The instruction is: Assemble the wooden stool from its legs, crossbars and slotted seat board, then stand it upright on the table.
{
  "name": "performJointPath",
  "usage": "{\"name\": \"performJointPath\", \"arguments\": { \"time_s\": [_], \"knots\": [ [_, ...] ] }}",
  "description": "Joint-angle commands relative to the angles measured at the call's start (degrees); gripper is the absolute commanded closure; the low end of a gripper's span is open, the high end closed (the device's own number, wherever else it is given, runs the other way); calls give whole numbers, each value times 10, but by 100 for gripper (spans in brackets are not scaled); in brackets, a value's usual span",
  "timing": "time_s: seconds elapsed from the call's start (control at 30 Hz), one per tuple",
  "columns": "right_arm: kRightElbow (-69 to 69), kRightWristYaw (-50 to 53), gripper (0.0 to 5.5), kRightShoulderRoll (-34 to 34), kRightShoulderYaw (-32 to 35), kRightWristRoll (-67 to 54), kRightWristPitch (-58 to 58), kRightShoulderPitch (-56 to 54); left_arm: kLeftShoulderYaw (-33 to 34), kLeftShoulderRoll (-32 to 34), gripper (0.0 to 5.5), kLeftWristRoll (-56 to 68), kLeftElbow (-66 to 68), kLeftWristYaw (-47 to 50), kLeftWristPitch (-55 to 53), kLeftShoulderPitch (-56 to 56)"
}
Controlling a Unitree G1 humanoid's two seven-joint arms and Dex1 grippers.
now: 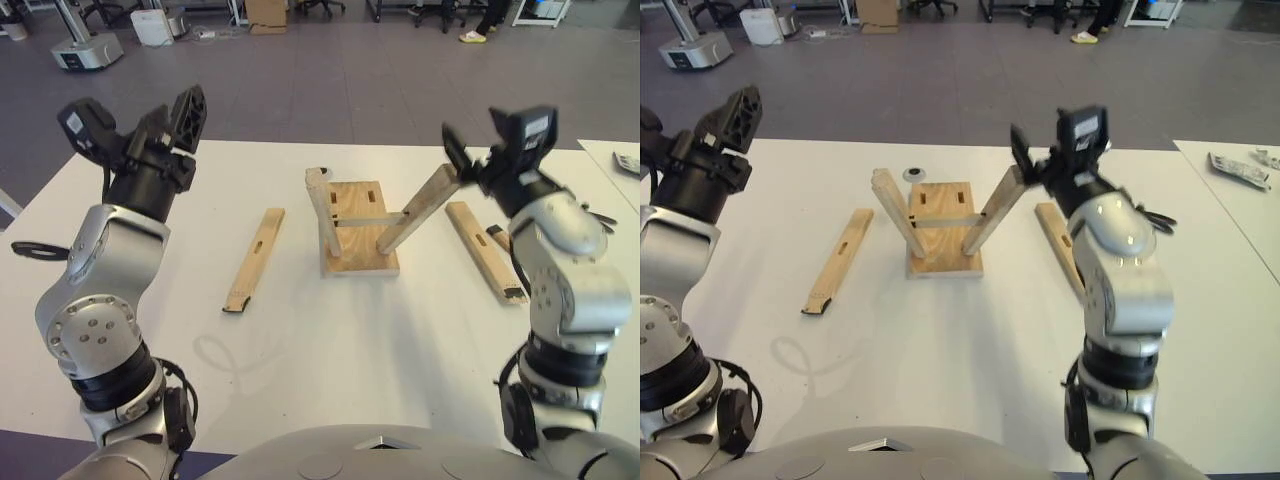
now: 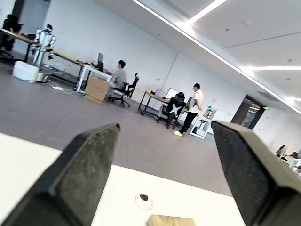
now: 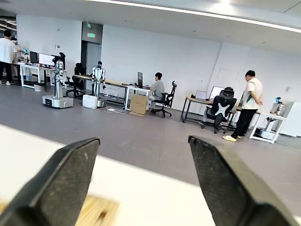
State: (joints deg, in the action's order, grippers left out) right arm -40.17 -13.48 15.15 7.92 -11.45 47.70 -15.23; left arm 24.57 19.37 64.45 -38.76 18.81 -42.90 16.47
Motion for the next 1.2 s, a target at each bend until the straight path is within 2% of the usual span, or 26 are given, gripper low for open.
{"name": "performJointPath", "arguments": {
  "time_s": [0.03,0.23,0.47,0.63,0.73,0.9,1.03,1.2],
  "knots": [
    [-24,15,196,-22,-12,-25,54,45,-15,12,193,-4,-8,-3,6,-8],
    [-64,43,196,-62,-1,-76,84,26,-26,10,193,-5,-5,0,19,-21],
    [-110,93,196,-137,37,-162,190,-4,-31,12,193,-6,-6,1,29,-32],
    [-115,103,196,-93,25,-153,226,20,-35,9,193,-8,-9,5,33,-35],
    [-99,94,246,-72,21,-151,212,40,-39,12,193,-11,-2,2,37,-31],
    [0,-81,331,6,40,-218,104,28,-43,13,193,-31,9,-9,45,-34],
    [129,-231,353,70,46,-231,-6,25,-47,7,193,-55,40,-35,58,-45],
    [393,-564,369,265,21,-227,-105,-35,-38,18,193,-67,74,-71,66,-53]
  ]
}}
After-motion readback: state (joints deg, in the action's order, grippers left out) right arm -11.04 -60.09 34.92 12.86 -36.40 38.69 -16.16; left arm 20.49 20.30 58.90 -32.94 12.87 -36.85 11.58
